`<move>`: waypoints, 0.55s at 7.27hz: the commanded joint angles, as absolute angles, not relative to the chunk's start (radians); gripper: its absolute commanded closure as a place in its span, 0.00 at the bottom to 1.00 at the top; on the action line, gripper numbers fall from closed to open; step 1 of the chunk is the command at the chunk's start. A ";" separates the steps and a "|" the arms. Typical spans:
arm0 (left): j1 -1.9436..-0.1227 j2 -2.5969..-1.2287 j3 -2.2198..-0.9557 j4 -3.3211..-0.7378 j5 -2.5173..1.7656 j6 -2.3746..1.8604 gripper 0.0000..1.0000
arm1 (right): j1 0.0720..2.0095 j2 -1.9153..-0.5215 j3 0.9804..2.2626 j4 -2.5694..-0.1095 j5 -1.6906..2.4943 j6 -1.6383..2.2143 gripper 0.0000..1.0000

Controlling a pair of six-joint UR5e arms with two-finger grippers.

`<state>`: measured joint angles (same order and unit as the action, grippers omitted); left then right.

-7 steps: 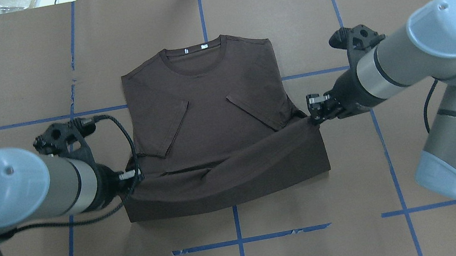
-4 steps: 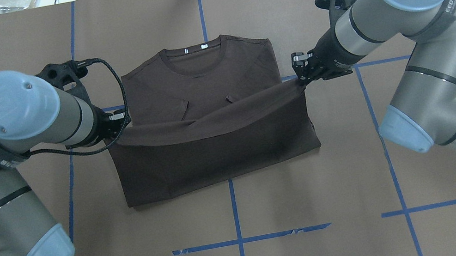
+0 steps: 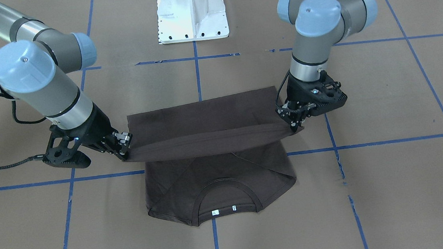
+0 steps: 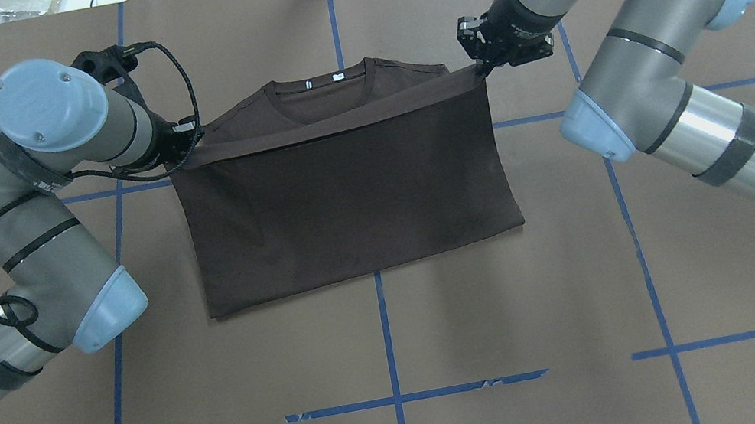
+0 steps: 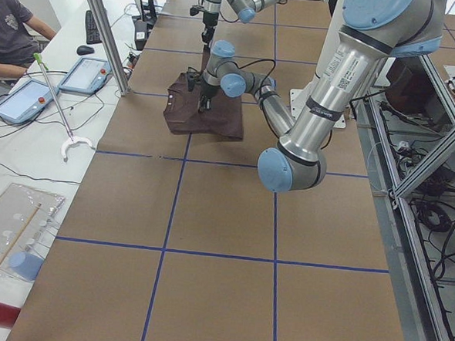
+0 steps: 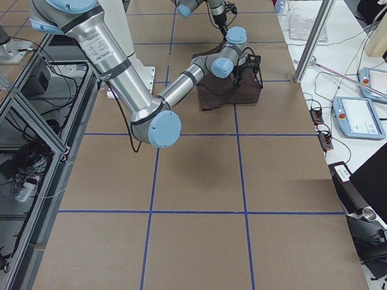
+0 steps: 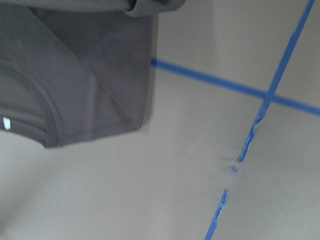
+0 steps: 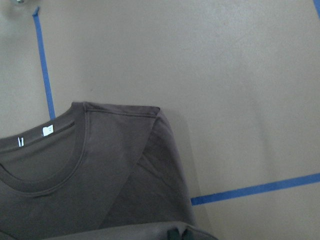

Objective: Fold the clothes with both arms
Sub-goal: 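Lift the hem with both grippers and fold it toward the collar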

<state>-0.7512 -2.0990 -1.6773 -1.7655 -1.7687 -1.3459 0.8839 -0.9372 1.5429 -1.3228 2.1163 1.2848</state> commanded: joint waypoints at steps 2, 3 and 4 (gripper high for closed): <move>-0.788 -2.114 -1.534 -1.903 -1.769 -1.307 1.00 | 0.911 -0.821 1.358 -1.321 2.118 1.284 1.00; -0.790 -2.129 -1.534 -1.901 -1.769 -1.307 1.00 | 0.919 -0.789 1.318 -1.321 2.118 1.285 1.00; -0.790 -2.144 -1.528 -1.899 -1.769 -1.307 1.00 | 0.919 -0.773 1.293 -1.321 2.117 1.284 1.00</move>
<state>-0.7882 -2.1275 -1.5378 -1.8956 -1.7687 -1.3080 0.9152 -0.7982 1.3310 -1.3208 2.1181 1.2847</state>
